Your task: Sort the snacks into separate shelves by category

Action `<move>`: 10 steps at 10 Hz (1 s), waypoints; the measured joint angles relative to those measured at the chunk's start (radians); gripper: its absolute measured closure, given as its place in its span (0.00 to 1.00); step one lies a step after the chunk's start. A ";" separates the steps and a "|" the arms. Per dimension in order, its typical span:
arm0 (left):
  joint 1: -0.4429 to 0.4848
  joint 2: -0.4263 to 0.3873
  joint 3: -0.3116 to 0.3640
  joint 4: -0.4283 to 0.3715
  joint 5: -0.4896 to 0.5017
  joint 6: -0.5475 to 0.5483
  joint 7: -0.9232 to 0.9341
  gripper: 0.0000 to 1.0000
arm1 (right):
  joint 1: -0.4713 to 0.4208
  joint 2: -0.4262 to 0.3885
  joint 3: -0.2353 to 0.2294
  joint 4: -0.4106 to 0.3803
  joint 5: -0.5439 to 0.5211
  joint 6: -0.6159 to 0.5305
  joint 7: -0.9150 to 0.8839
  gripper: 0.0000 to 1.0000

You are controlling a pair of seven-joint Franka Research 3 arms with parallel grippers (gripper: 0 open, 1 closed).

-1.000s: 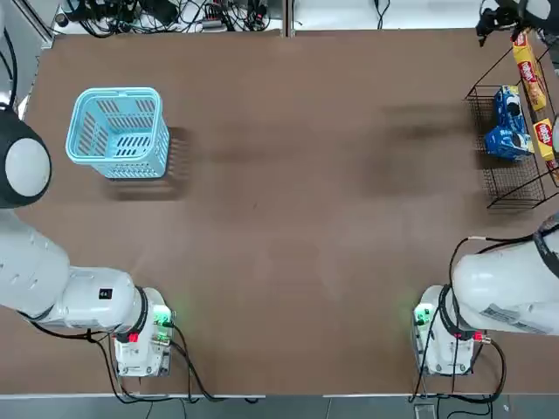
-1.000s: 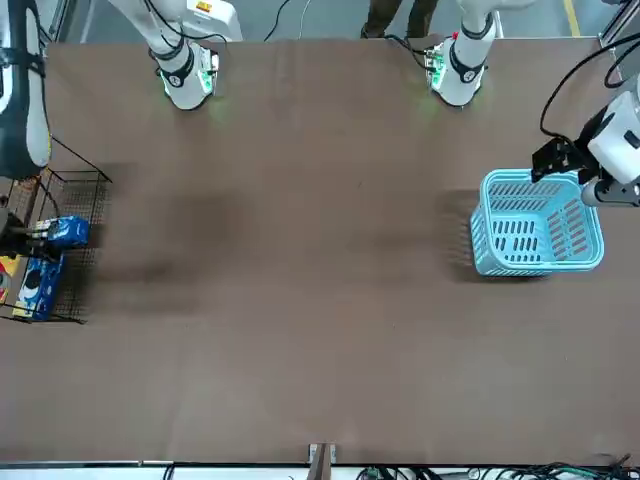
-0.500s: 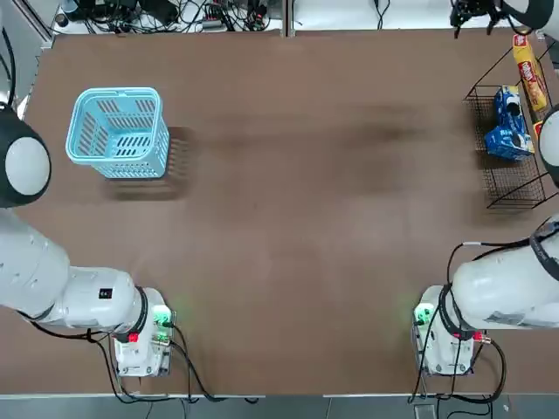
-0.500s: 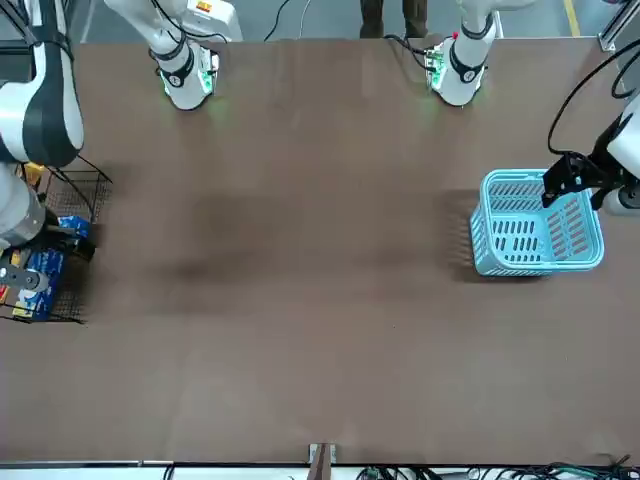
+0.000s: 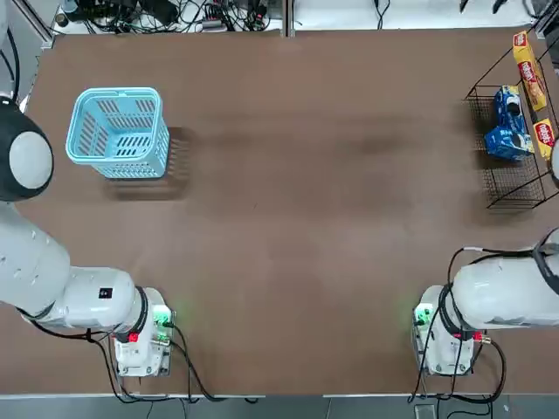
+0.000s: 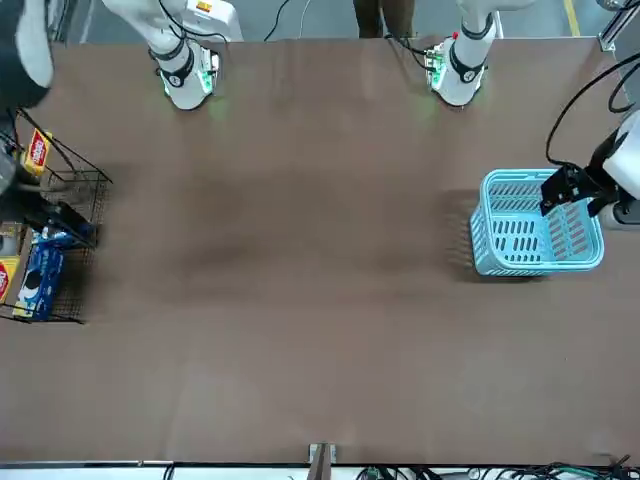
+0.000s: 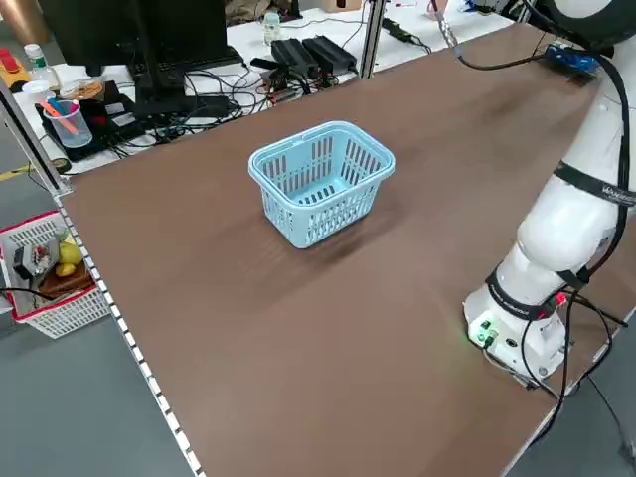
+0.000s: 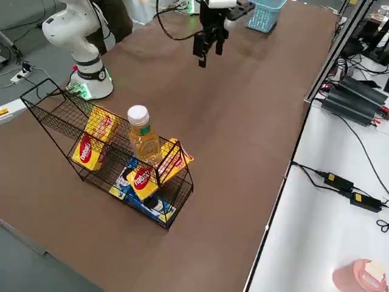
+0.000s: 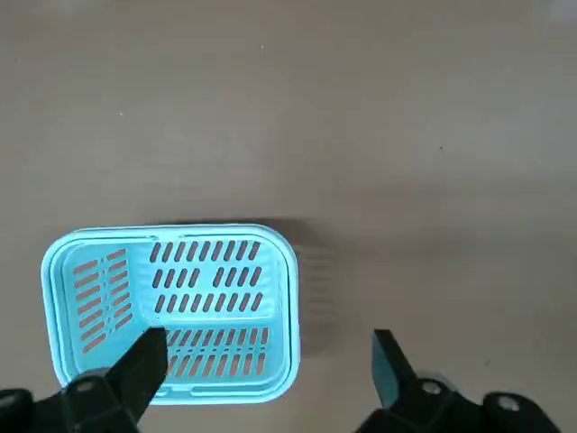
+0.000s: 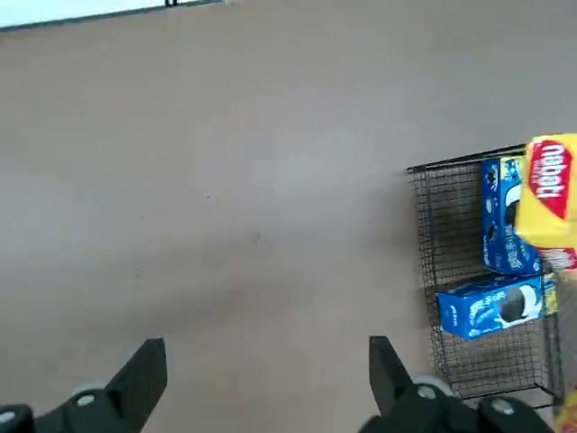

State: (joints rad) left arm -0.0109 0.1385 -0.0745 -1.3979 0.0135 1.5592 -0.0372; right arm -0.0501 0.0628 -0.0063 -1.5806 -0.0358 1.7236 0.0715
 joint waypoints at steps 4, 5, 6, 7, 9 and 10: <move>-0.001 0.000 -0.001 0.001 0.000 -0.009 0.001 0.00 | 0.000 -0.056 -0.050 0.007 0.009 -0.060 -0.103 0.01; -0.001 0.000 -0.002 0.001 0.000 -0.009 0.001 0.00 | 0.000 -0.057 -0.050 -0.004 0.009 -0.064 -0.104 0.01; -0.001 0.000 -0.002 0.001 0.000 -0.009 0.001 0.00 | 0.000 -0.056 -0.050 -0.030 0.010 -0.048 -0.105 0.01; -0.001 0.000 -0.002 0.001 0.000 -0.009 0.001 0.00 | 0.000 -0.057 -0.052 -0.066 0.010 -0.010 -0.105 0.01; -0.001 0.000 -0.004 0.001 0.000 -0.009 0.002 0.00 | -0.001 -0.061 -0.051 -0.108 0.011 0.025 -0.105 0.01; -0.002 -0.001 -0.005 0.001 0.000 -0.009 0.002 0.00 | -0.001 -0.071 -0.045 -0.112 0.012 0.019 -0.105 0.01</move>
State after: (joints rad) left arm -0.0125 0.1379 -0.0797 -1.3966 0.0135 1.5498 -0.0356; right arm -0.0507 -0.0078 -0.0516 -1.6927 -0.0242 1.7423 -0.0333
